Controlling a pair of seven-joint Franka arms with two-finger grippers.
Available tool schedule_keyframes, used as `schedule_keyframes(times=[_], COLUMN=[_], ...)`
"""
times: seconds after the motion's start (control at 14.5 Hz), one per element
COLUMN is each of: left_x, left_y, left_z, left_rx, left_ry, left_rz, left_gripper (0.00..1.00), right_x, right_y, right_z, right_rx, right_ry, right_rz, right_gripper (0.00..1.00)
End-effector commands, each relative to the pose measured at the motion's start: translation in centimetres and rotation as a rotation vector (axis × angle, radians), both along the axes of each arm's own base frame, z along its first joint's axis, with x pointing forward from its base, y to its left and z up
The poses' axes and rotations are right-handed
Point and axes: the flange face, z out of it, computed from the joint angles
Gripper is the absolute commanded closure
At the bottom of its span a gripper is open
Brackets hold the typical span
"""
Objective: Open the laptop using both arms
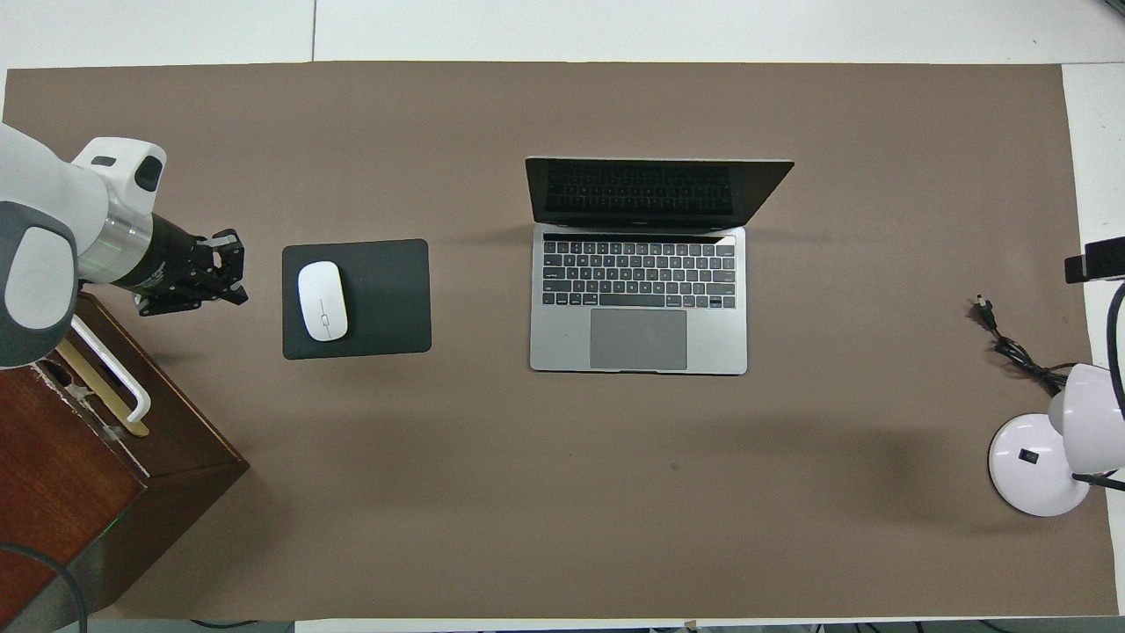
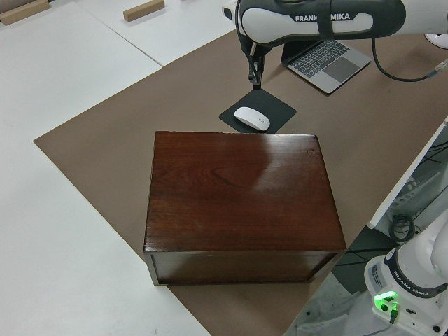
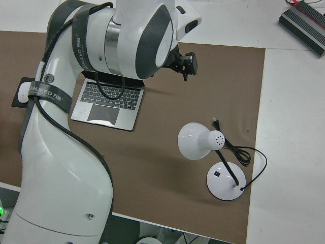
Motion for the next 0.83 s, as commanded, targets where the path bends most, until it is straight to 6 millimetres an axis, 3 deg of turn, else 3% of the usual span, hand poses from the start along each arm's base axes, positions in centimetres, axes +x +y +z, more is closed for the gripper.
schedule_keyframes(times=[0.0,0.34,0.48,0.55,0.69,0.76], left_x=[-2.1,-6.0,-6.4,-6.2,-5.3,-5.4], left_y=[0.9,3.9,3.6,3.9,3.9,3.7], left_z=[2.0,6.2,6.8,6.9,7.0,6.9], left_rx=[0.02,-0.006,-0.006,-0.006,0.0,0.002], left_ry=[0.042,0.09,0.077,0.061,0.016,0.02], left_rz=[-0.15,-0.178,-0.194,-0.191,-0.184,-0.18], left_gripper=[1.0,1.0,1.0,0.93,0.61,0.16], right_x=[-0.4,-0.2,-0.1,-0.1,0.0,0.0], right_y=[-0.2,0.0,0.1,0.2,0.2,0.2], right_z=[0.6,0.7,0.8,0.8,0.8,0.9], right_rx=[-0.038,-0.048,-0.048,-0.043,-0.04,-0.04], right_ry=[0.021,0.012,0.009,0.009,0.003,-0.002], right_rz=[0.019,0.025,0.028,0.026,0.027,0.026], right_gripper=[0.0,0.0,0.0,0.0,0.0,0.0])
